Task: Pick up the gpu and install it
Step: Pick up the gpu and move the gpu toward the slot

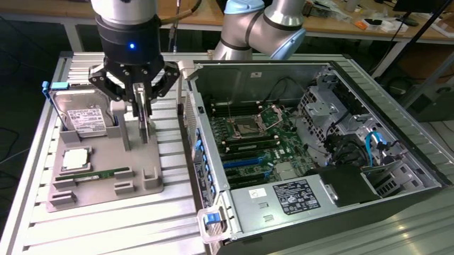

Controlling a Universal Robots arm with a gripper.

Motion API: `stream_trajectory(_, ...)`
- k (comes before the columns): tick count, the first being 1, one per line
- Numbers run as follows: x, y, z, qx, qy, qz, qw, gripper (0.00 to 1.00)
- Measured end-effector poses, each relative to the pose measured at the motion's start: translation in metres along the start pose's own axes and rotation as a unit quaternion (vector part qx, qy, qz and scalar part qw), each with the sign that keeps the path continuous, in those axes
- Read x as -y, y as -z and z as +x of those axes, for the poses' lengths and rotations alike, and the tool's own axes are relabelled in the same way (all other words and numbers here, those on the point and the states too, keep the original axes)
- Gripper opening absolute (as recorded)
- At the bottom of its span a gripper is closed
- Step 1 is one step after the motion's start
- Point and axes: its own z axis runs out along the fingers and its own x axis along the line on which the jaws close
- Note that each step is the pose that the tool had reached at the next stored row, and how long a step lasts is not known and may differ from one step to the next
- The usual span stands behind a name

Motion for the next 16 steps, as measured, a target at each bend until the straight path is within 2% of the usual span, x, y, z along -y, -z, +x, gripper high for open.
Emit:
stream_trajectory(11, -0.0142, 0.0487, -0.003, 0.002, 0.0, 0.0058, 1.0, 0.27)
stream_trajectory(16, -0.0221, 0.0693, -0.004, 0.0029, 0.0, 0.0102, 0.9999, 0.27)
